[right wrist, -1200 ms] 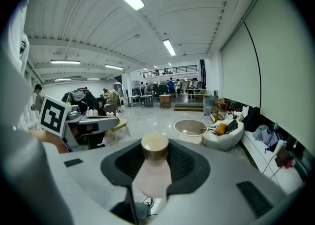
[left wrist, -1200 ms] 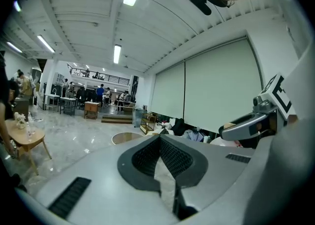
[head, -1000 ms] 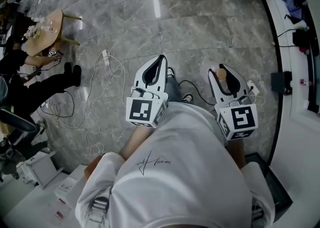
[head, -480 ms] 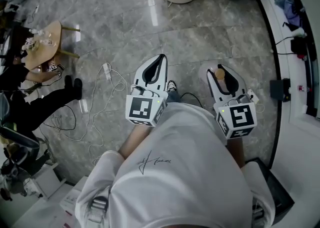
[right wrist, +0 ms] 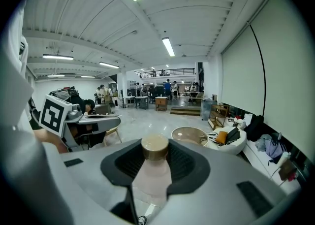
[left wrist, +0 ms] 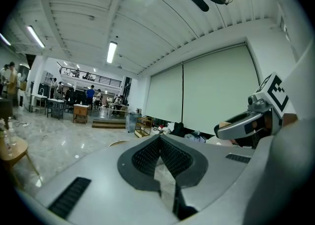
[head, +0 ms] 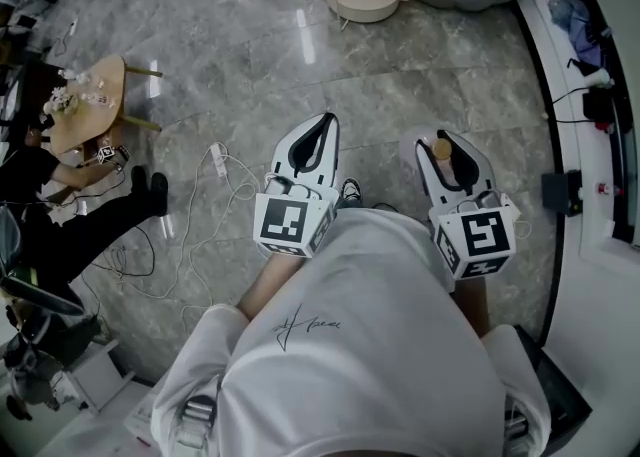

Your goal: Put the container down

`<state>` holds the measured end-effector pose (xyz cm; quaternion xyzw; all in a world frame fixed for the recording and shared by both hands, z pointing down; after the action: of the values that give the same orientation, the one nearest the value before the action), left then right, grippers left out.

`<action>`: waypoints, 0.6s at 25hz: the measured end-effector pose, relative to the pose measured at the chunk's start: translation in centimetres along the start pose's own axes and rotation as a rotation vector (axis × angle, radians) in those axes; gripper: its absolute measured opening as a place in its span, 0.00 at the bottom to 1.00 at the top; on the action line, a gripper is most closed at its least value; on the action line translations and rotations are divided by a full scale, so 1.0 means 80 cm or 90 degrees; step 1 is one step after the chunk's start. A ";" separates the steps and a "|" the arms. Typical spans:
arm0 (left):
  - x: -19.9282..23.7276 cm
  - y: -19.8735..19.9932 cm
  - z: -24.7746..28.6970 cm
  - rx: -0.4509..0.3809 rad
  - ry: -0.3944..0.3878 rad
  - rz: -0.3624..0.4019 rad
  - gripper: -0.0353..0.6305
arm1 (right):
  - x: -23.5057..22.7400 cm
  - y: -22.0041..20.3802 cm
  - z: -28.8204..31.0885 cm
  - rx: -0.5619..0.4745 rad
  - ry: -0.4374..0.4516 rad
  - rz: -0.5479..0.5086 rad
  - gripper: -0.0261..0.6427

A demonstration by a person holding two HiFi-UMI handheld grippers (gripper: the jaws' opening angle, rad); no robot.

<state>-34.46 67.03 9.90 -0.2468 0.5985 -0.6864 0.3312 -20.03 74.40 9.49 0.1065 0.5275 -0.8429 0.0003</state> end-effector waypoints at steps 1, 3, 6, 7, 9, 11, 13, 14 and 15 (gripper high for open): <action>0.005 -0.002 0.001 0.000 0.000 -0.001 0.08 | 0.001 0.002 0.005 0.000 0.000 -0.001 0.25; 0.014 -0.005 0.003 0.001 0.001 -0.003 0.08 | 0.005 0.004 0.014 0.000 0.001 -0.002 0.25; 0.026 -0.007 0.004 0.002 0.003 -0.008 0.08 | 0.012 0.008 0.025 0.002 0.005 -0.005 0.25; 0.029 -0.007 0.005 0.003 0.003 -0.010 0.08 | 0.014 0.009 0.027 0.004 0.006 -0.006 0.25; 0.033 -0.007 0.007 0.003 0.004 -0.013 0.08 | 0.015 0.011 0.033 0.008 0.009 -0.006 0.25; 0.037 -0.007 0.011 0.003 0.007 -0.015 0.08 | 0.013 0.014 0.038 0.010 0.009 -0.006 0.25; 0.041 -0.007 0.016 0.004 0.010 -0.018 0.08 | 0.009 0.016 0.043 0.013 0.010 -0.006 0.25; 0.042 -0.007 0.019 0.004 0.011 -0.018 0.08 | 0.007 0.018 0.047 0.014 0.011 -0.006 0.25; 0.044 -0.007 0.023 0.005 0.012 -0.019 0.08 | 0.004 0.019 0.050 0.015 0.012 -0.006 0.25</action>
<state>-35.51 63.24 10.51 -0.2479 0.5952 -0.6957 0.3166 -20.85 70.18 9.74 0.1119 0.5180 -0.8480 -0.0097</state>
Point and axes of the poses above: the fingertips, and each gripper's own axes: z forward along the fingers, x to its left, y out of its top, the point moved 2 cm from there along -z, backward along the fingers, and after that the axes turned 10 degrees about z, right-handed, at the moved point
